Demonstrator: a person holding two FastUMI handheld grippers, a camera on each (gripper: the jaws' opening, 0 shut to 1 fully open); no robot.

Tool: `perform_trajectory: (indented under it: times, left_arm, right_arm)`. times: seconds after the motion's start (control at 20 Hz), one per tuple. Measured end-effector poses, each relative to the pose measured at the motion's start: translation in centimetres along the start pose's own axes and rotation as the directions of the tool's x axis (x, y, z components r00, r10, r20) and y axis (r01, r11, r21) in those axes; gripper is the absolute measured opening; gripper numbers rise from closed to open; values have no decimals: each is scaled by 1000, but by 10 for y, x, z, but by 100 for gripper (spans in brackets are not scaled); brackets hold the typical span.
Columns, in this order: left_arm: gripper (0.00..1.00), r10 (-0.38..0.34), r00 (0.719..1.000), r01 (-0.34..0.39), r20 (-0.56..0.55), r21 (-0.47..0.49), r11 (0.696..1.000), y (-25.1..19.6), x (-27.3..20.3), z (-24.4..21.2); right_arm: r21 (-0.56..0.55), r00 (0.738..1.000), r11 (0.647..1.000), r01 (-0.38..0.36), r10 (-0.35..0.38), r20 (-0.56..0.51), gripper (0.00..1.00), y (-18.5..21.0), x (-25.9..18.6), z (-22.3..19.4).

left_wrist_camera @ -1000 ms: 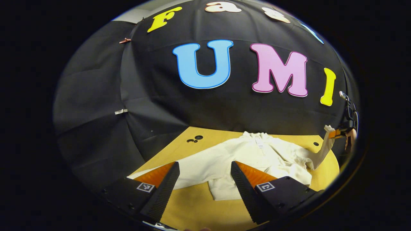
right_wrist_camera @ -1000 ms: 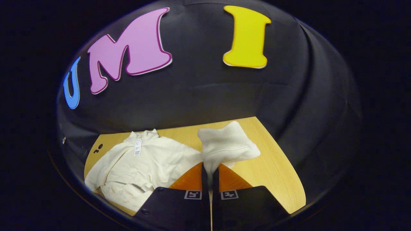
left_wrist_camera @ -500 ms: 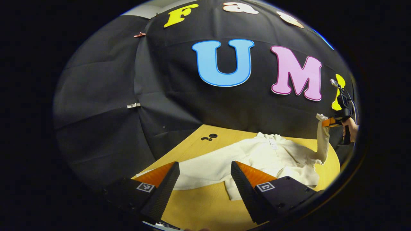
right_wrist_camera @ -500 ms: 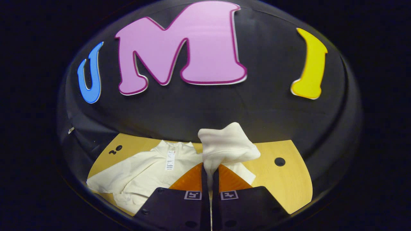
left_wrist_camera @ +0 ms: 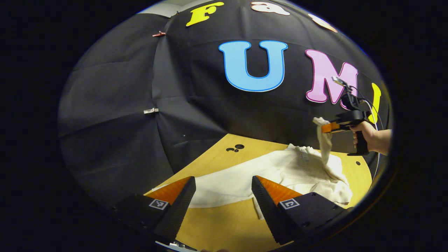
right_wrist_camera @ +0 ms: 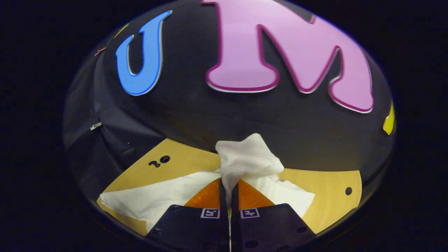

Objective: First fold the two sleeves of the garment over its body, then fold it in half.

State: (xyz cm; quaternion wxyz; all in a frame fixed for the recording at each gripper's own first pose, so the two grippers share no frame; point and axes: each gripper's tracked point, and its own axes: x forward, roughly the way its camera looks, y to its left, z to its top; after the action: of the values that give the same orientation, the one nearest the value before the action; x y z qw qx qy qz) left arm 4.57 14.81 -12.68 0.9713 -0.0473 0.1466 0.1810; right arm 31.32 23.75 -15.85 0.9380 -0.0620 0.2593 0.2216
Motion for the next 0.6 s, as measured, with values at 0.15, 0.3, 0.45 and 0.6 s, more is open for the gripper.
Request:
perform_trajectory:
  times: [0.15, 0.3, 0.45, 0.6]
  left_arm:
    - [99, 31, 1000, -31, -5, -11, 999, 15, 9, -6]
    - [99, 51, 998, -52, -20, -28, 998, 24, 13, -16]
    - [99, 73, 997, -74, -32, -15, 997, 36, 15, -29]
    - [99, 99, 994, -100, -48, -25, 995, 50, 13, -41]
  right_arm:
    - [-68, 997, 996, -59, 55, -55, 6, 58, 38, -29]
    - [-89, 993, 992, -87, 79, -89, 6, 106, 66, -57]
    - [-49, 984, 990, -135, 128, -120, 12, 146, 81, -74]
    - [-50, 981, 984, -173, 168, -100, 19, 176, 83, -77]
